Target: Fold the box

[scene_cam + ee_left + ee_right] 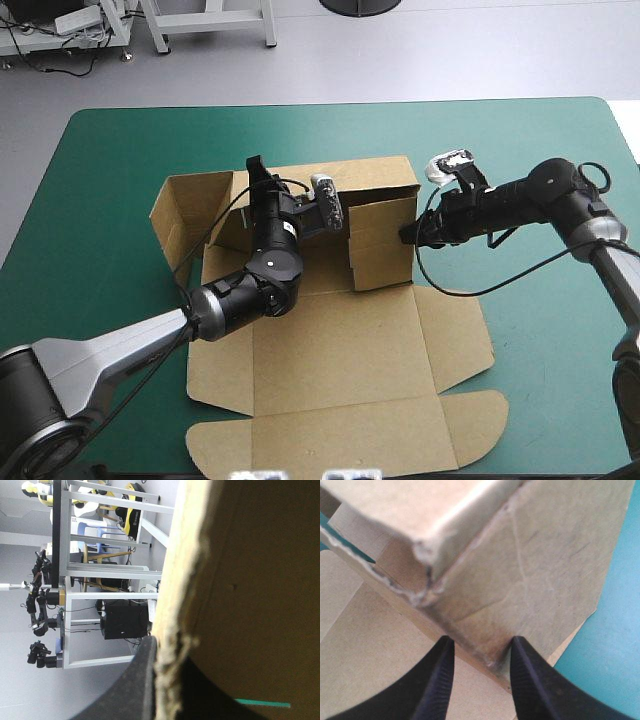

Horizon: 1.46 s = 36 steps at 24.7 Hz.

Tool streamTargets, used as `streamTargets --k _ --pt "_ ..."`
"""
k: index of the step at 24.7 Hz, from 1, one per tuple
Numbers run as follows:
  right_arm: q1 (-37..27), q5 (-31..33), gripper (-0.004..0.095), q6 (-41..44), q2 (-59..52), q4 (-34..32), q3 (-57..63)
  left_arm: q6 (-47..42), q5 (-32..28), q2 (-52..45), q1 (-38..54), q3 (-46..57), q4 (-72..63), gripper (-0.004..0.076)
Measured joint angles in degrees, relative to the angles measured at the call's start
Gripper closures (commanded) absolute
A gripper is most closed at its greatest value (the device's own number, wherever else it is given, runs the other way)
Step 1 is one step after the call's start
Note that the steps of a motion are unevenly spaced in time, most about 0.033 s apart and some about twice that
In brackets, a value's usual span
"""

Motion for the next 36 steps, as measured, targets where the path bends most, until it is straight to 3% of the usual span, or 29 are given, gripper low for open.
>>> streamTargets --k 15,21,28,33,36 --pt "0.8 -10.4 0.0562 -6.2 0.2 2.0 0.0 -0.3 -0.7 0.0 0.1 0.0 0.5 0.0729" --pt "0.8 -12.4 0.0562 -12.8 4.2 9.5 0.1 -0.5 -0.9 0.0 0.2 0.0 0.6 0.0729" --pt "0.6 -15.2 0.0567 -25.5 7.7 22.9 0.0 -0.5 -1.1 -0.1 0.6 0.0 0.5 0.0729" --pt "0.6 -16.6 0.0702 -27.5 8.2 25.3 0.0 -0.5 -1.5 -0.1 0.6 0.0 0.5 0.0729" --pt "0.6 -17.0 0.0872 -27.9 8.4 25.7 0.0 -0.5 -1.6 -0.1 0.6 0.0 0.5 0.0729"
